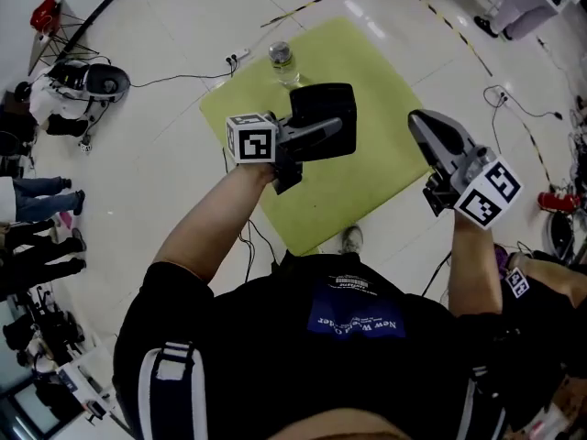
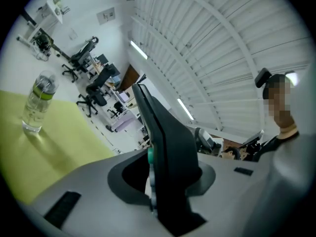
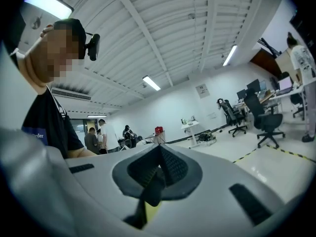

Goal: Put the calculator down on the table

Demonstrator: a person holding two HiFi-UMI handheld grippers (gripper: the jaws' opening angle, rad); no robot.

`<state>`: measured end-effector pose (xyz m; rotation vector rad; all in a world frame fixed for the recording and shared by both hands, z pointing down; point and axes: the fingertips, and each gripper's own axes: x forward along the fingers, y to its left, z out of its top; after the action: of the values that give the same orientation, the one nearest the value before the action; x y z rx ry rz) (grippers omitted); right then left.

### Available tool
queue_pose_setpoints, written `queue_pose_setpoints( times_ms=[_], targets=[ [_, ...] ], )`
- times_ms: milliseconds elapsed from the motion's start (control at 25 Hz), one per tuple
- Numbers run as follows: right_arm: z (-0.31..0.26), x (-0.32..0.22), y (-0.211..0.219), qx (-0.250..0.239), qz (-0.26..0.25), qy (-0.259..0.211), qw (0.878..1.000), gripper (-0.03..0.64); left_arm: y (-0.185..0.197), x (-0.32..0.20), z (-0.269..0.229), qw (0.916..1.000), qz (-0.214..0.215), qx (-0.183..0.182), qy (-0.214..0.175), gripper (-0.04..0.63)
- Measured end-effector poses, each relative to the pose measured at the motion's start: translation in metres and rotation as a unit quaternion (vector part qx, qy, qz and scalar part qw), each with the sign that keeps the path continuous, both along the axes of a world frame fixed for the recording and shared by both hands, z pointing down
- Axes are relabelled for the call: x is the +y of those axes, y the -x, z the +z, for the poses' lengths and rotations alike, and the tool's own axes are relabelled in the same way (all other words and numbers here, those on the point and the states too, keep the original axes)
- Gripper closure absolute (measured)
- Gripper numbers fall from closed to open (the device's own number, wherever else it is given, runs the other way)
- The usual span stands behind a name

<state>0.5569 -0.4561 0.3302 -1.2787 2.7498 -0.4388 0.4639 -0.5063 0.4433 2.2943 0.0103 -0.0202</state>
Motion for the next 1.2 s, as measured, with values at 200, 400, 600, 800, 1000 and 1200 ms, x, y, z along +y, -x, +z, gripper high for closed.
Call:
queue_pose_setpoints(
  times_ms=[200,400,600,800,1000,1200],
  targets=[
    [0.077,-0.042,0.005,0.004,0.002,0.038,0.999,0.630,-0.013,-0.050,0.108,0.9966,-0.003,-0.058,0.059,0.465],
    [0.158,-0.073,0.023,0.042,-0.006,0.060,0.997,0.630,-0.013,-0.069,0.189,0.9921,0.003,-0.103,0.072,0.465],
    [0.214,-0.086,0.032,0.058,-0.003,0.078,0.995,0.630,-0.012,-0.069,0.223,0.9874,0.027,-0.146,0.054,0.464],
    [0.257,-0.095,0.039,0.066,0.000,0.091,0.994,0.630,-0.019,-0.082,0.234,0.9763,0.059,-0.208,0.006,0.463],
    [0.261,-0.095,0.040,0.058,-0.004,0.090,0.994,0.630,-0.020,-0.097,0.254,0.9556,0.048,-0.291,-0.009,0.438],
    [0.252,-0.079,0.061,0.063,-0.013,0.090,0.994,0.630,0.005,-0.096,0.262,0.9343,0.036,-0.354,-0.023,0.377]
  ],
)
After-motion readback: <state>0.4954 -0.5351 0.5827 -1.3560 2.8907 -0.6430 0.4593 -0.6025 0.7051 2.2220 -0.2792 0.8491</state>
